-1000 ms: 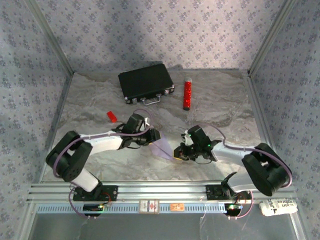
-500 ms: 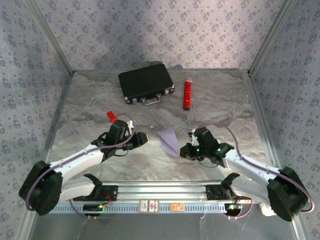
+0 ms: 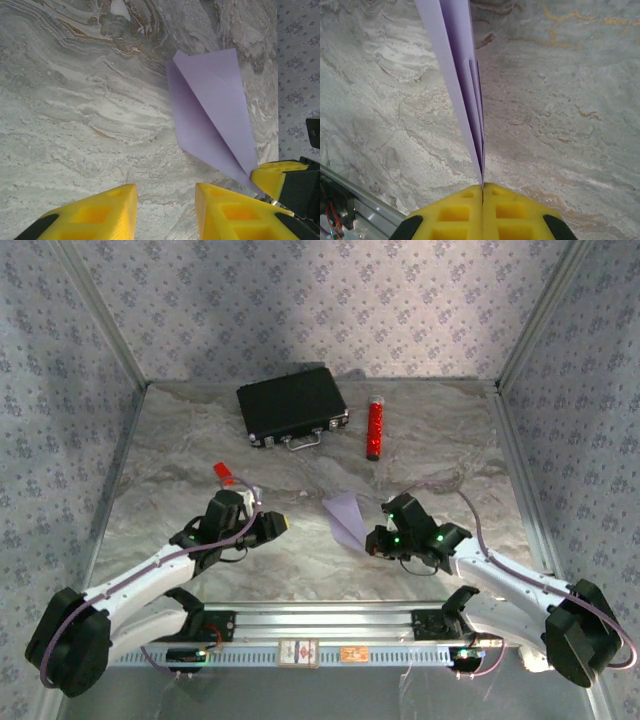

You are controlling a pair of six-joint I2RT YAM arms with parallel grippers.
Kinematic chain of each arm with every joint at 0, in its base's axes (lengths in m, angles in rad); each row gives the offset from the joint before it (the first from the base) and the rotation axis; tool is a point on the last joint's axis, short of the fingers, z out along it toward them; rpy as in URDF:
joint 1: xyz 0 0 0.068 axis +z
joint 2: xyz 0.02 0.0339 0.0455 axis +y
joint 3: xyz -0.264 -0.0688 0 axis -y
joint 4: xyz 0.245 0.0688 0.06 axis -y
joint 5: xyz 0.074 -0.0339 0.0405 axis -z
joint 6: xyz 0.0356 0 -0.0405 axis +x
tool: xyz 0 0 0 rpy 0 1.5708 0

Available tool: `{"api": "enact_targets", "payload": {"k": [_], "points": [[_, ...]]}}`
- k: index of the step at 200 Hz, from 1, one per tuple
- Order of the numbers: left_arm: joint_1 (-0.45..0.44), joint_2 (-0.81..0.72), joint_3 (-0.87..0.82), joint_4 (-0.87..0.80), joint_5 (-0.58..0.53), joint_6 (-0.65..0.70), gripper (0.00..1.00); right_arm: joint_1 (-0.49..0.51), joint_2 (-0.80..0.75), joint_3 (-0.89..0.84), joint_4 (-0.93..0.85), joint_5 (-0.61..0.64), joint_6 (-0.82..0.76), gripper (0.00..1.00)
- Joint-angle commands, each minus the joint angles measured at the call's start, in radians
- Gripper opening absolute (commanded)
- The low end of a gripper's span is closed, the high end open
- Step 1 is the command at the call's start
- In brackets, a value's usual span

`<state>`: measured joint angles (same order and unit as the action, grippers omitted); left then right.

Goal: Fold a paper plane with a square sheet of paper (pick it up from the middle)
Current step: Turn over the paper at the center of the table.

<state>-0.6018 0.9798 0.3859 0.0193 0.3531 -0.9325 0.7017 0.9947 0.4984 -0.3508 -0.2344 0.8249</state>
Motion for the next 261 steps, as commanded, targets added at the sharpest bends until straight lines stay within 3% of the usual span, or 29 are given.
{"api": "enact_targets", "payload": {"k": [1, 78, 117, 152, 168, 225, 261], "points": [[0.006, 0.022, 0.009, 0.016, 0.041, 0.007, 0.35, 0.008, 0.008, 0.049, -0.069, 0.065, -0.024, 0.04], [0.053, 0.037, 0.025, 0.003, 0.066, 0.027, 0.35, 0.013, 0.185, 0.209, -0.126, 0.089, -0.131, 0.04], [0.108, 0.077, 0.058, 0.014, 0.092, 0.037, 0.38, 0.014, 0.276, 0.328, -0.229, 0.188, -0.182, 0.03], [0.161, 0.121, 0.134, -0.082, 0.14, 0.036, 0.39, 0.018, 0.342, 0.459, -0.354, 0.255, -0.213, 0.02], [0.174, 0.131, 0.154, -0.106, 0.137, 0.031, 0.39, 0.042, 0.358, 0.531, -0.444, 0.332, -0.258, 0.02], [0.206, 0.203, 0.214, -0.108, 0.124, 0.119, 0.41, 0.129, 0.448, 0.686, -0.725, 0.815, -0.347, 0.03], [0.211, 0.181, 0.167, -0.069, 0.134, 0.056, 0.42, 0.192, 0.469, 0.706, -0.747, 0.898, -0.343, 0.03]]}}
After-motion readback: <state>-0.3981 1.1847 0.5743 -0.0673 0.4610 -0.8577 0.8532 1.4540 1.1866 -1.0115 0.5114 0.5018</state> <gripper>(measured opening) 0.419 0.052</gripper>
